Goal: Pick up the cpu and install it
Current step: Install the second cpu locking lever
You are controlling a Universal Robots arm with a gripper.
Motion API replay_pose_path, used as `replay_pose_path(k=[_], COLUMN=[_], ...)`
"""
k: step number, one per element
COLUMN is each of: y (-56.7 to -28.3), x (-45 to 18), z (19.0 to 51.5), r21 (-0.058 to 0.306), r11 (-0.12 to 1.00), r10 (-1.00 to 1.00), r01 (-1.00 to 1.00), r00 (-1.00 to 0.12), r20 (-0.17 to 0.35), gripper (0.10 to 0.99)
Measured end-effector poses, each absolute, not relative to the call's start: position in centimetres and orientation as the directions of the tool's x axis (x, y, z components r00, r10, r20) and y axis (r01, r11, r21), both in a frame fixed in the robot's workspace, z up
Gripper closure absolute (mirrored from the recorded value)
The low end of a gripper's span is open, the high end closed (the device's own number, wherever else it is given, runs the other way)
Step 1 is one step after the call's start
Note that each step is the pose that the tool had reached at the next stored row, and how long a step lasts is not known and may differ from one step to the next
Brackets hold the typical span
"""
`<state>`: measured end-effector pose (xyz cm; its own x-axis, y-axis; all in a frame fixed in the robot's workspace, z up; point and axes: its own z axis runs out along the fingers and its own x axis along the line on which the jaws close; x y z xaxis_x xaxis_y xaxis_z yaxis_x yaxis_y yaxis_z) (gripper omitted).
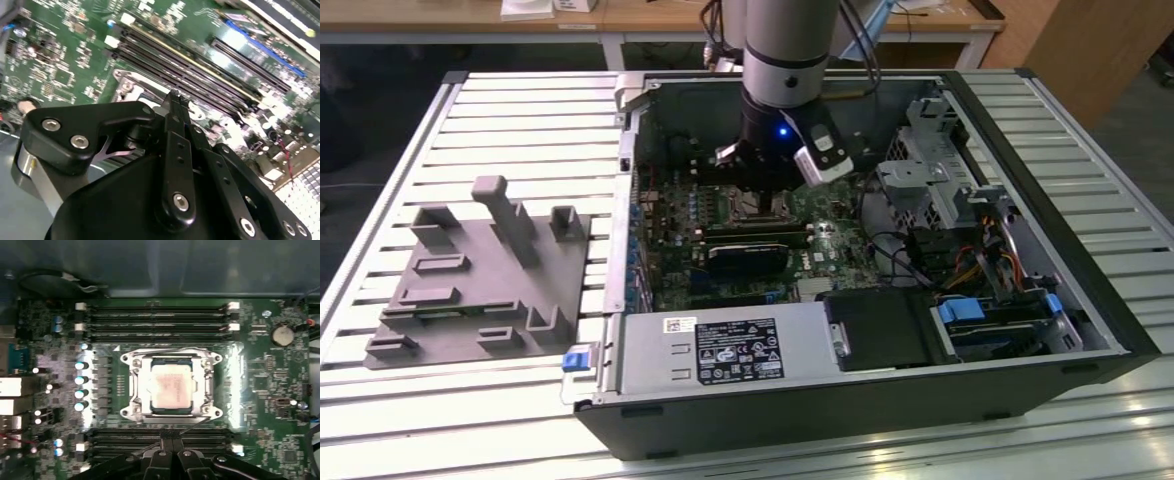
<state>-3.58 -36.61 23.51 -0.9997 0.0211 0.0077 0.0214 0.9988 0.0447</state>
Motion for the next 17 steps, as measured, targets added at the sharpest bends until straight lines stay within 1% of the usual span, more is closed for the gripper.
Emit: replay_pose_path(k=[5,13,17], y=[-36.6,-36.7,-36.9], x=[-4.3,-4.4,-4.4], z=[23.3,22.0,22.0], r21=[0.045,0.046,0.072], r11=[0.999,0.999,0.997], r10=[0.014,0.004,0.003], r01=[0.014,0.004,0.004], r00=[-1.0,-1.0,-1.0], r20=[0.008,0.014,0.014], gripper=[0.98,0.98,0.98])
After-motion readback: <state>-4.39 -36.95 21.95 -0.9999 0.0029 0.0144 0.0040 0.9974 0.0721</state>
